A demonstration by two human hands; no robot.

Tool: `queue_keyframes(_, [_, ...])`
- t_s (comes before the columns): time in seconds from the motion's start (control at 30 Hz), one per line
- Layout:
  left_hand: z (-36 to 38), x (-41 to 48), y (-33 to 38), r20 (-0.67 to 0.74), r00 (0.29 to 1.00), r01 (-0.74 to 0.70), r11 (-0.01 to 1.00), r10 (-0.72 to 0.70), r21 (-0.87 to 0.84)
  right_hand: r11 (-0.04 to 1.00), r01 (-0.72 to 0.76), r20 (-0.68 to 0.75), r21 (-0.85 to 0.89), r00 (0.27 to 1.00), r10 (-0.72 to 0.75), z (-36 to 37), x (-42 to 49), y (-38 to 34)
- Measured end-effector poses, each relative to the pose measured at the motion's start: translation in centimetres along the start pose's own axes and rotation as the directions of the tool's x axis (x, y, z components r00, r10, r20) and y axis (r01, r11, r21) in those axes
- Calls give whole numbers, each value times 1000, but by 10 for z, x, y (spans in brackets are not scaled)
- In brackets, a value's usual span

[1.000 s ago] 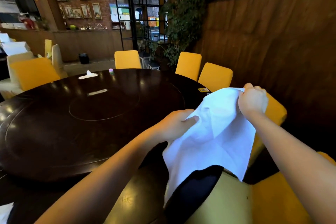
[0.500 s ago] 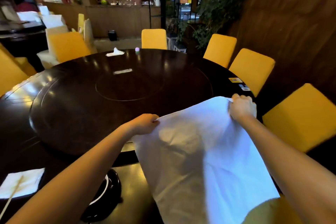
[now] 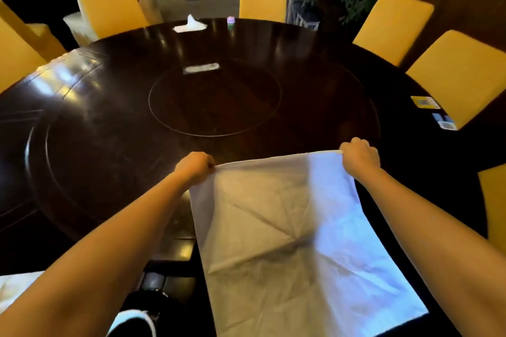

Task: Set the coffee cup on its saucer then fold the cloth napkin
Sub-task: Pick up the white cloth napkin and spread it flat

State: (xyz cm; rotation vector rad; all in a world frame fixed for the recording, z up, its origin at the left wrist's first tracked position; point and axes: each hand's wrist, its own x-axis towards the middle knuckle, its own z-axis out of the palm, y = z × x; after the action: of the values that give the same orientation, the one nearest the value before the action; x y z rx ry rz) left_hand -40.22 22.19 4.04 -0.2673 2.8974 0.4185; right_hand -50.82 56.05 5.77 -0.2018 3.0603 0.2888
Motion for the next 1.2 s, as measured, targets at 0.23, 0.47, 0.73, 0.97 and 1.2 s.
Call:
queue_keyframes(0.23, [46,16,2,-472,874,97,994,-111,-56,970,21,-258,241,965,43,-1,49,-53])
queue_keyframes(0.47, [116,-7,13,-199,969,134,988,-147,-76,681,610,-24,405,752,-659,75,-26,-180])
queue_keyframes(0.73, [119,-7,6,-249,955,163,987,-159,-4,896,375,-97,240,927,-362,114,14,-61])
queue_keyframes(0.97, [111,-15,19,-167,964,199,978,-206,-60,963,87,-85,254,994,-68,95,-14,-2])
queue_keyframes(1.2, [152,-130,99,-376,926,-106,950,-13,-294,503,719,-365,479,684,-631,115,-225,-84])
